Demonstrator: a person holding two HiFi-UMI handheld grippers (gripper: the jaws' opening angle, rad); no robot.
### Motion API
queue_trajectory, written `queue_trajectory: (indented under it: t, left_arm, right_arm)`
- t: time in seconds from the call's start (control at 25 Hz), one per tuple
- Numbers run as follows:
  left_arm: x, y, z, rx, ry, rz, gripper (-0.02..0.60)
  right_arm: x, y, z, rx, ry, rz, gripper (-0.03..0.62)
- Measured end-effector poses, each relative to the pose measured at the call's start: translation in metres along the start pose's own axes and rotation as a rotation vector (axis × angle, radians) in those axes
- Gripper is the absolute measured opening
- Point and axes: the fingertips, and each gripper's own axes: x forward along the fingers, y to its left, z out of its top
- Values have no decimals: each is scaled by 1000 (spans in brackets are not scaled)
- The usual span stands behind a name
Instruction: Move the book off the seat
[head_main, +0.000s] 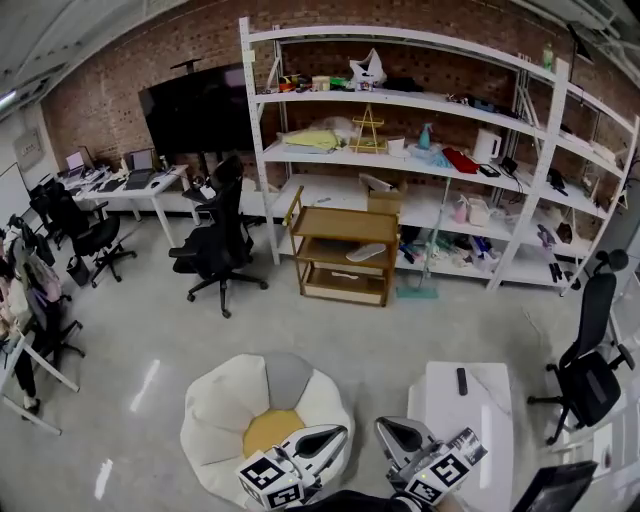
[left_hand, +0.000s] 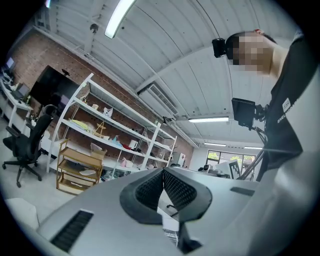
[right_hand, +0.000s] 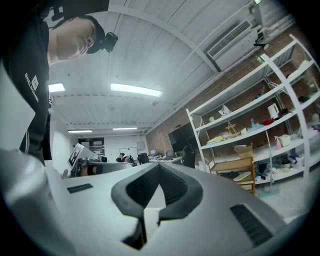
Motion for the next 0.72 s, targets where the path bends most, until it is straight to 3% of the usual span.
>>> queue_trajectory:
  t: [0.2,0.44,0.72]
  left_arm:
    - [1,4,-3,-5,5,7,6]
    - [8,-4,-2,11,31,-46,6]
    - [13,0,-12,7,79,-19,5]
  right_arm:
    - [1,-4,-2,7,-10,-1,14]
    - [3,-11,0,16,-8,-5,12]
    - [-4,-22,1,0,-5,-28,12]
